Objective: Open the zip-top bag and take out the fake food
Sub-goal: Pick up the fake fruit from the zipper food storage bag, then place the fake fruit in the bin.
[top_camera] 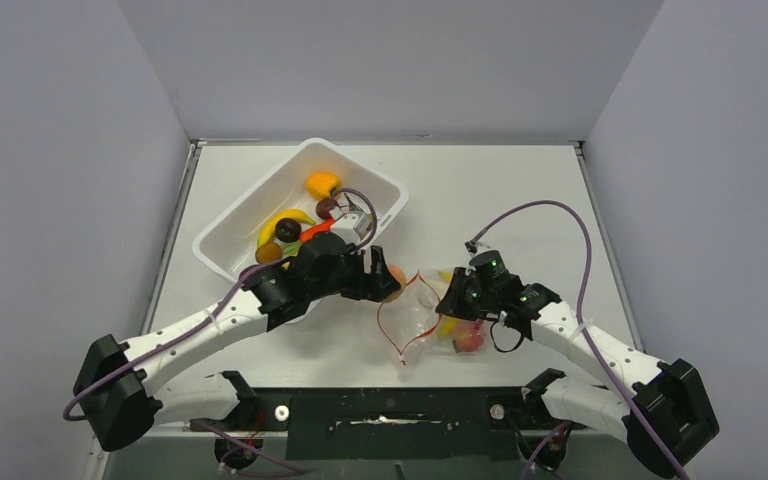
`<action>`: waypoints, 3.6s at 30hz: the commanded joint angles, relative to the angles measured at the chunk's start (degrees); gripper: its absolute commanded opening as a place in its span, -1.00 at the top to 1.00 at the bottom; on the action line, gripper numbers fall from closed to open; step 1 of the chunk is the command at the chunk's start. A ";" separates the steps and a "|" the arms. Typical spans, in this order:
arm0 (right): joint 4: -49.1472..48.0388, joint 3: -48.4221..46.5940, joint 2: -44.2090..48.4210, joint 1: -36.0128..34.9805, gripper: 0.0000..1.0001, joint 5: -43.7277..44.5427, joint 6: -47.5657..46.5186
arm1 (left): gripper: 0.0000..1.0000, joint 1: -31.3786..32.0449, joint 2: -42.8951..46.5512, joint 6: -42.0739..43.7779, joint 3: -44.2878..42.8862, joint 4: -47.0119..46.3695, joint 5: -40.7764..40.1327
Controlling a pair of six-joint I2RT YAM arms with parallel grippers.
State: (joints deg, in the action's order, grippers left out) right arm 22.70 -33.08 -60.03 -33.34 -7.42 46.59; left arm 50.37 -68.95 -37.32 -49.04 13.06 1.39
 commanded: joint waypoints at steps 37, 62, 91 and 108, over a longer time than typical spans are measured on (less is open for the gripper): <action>-2.93 -0.52 0.12 0.71 0.71 0.32 0.28 | 1.00 -34.02 2.95 -6.80 8.63 2.35 13.23; 0.45 -3.64 -2.34 1.52 0.73 2.58 0.37 | 1.00 -31.78 -8.36 -0.80 -14.28 -0.22 5.35; 0.59 -4.53 -4.87 2.33 0.72 3.68 5.27 | -0.57 -26.55 -24.67 11.84 -13.03 -0.44 7.18; 0.76 -0.44 3.26 2.75 0.72 4.70 5.71 | -0.91 -25.79 -20.87 10.24 -19.09 9.27 -0.44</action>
State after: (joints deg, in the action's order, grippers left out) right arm 24.51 -34.04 -58.72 -31.07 -3.99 51.92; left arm 23.73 -90.78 -26.30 -64.45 20.05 4.43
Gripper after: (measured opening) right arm 0.140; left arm 0.913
